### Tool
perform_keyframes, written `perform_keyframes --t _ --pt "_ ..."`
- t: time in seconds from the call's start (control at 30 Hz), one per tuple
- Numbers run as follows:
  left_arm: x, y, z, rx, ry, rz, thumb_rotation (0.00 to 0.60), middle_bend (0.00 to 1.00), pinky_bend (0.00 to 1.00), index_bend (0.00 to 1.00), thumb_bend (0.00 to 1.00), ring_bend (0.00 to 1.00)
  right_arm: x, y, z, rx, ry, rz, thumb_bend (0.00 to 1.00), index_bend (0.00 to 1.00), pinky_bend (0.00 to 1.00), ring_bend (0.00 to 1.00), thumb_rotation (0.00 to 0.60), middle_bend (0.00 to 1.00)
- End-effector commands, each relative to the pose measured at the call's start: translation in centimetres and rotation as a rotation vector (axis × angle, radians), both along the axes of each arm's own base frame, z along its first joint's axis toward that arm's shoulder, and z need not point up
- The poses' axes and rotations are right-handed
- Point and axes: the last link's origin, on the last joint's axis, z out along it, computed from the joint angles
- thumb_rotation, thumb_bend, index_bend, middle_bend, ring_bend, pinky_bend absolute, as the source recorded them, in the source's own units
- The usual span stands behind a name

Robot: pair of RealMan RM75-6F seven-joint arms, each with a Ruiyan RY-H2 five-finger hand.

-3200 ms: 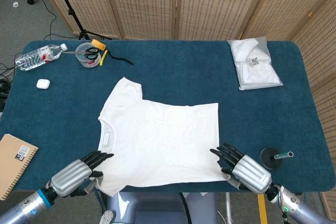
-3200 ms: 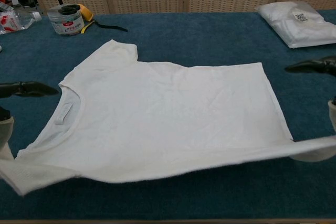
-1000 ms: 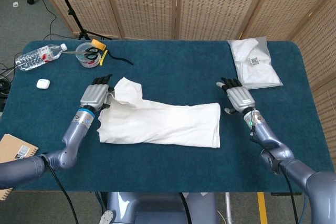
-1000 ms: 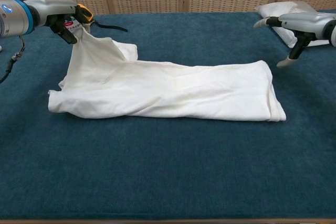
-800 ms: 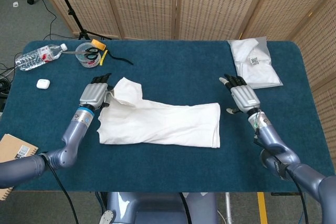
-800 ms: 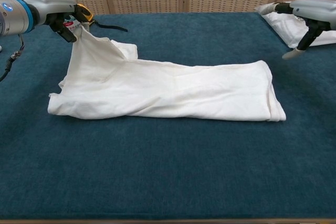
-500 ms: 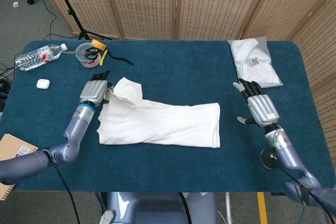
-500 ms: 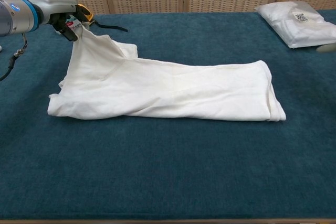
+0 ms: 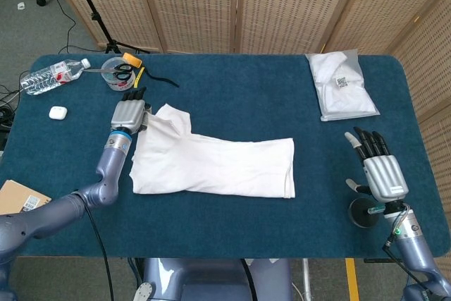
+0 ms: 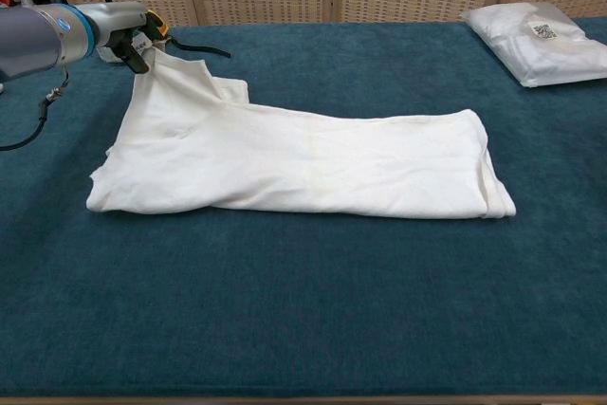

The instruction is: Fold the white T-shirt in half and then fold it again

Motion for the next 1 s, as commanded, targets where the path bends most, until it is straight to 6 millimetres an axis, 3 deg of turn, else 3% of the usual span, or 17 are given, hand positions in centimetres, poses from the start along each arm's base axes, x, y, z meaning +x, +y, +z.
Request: perform_keyframes --t 0.03,0.33,0.37,0.47,0.53,0.67,0.87,1.0 --pt "0.5 0.7 -1.0 0.004 0.010 -0.011 0.600 0.00 0.00 0.73 0.71 0.00 -0.1 -0.1 0.1 -0.002 -0.002 -0.002 0.10 0.00 0.00 0.00 0.600 0.00" --pt "0.7 2.4 -2.1 0.073 0.037 -0.035 0.600 0.00 0.00 0.70 0.65 0.00 -0.3 -0.3 0.3 -0.009 -0.003 -0.012 0.12 0.00 0.00 0.00 0.600 0.00" --pt "0.8 2.5 -2.2 0.086 0.040 -0.048 0.600 0.00 0.00 0.62 0.62 0.00 -0.3 -0.3 0.4 -0.010 -0.002 -0.014 0.12 0.00 0.00 0.00 0.600 0.00" --pt "0.6 2.5 -2.6 0.082 0.011 -0.061 0.600 0.00 0.00 0.16 0.40 0.00 -0.3 -0.3 0.4 -0.008 -0.007 -0.013 0.13 0.00 0.00 0.00 0.600 0.00" --pt "0.6 2.5 -2.7 0.084 -0.002 -0.073 0.600 0.00 0.00 0.01 0.28 0.00 -0.3 -0.3 0.4 -0.008 -0.004 -0.011 0.13 0.00 0.00 0.00 0.600 0.00" --pt "0.8 2.5 -2.3 0.112 -0.043 -0.113 0.600 0.00 0.00 0.00 0.16 0.00 -0.3 -0.3 0.4 -0.007 -0.002 -0.011 0.13 0.00 0.00 0.00 0.600 0.00" --pt "0.8 1.8 -1.0 0.129 -0.082 -0.207 0.600 0.00 0.00 0.00 0.15 0.00 -0.2 -0.2 0.4 -0.009 -0.004 -0.008 0.13 0.00 0.00 0.00 0.600 0.00" --pt "-0.4 -0.2 0.5 0.068 -0.112 -0.290 0.600 0.00 0.00 0.00 0.16 0.00 -0.1 -0.1 0.4 -0.008 -0.003 -0.002 0.13 0.00 0.00 0.00 0.600 0.00"
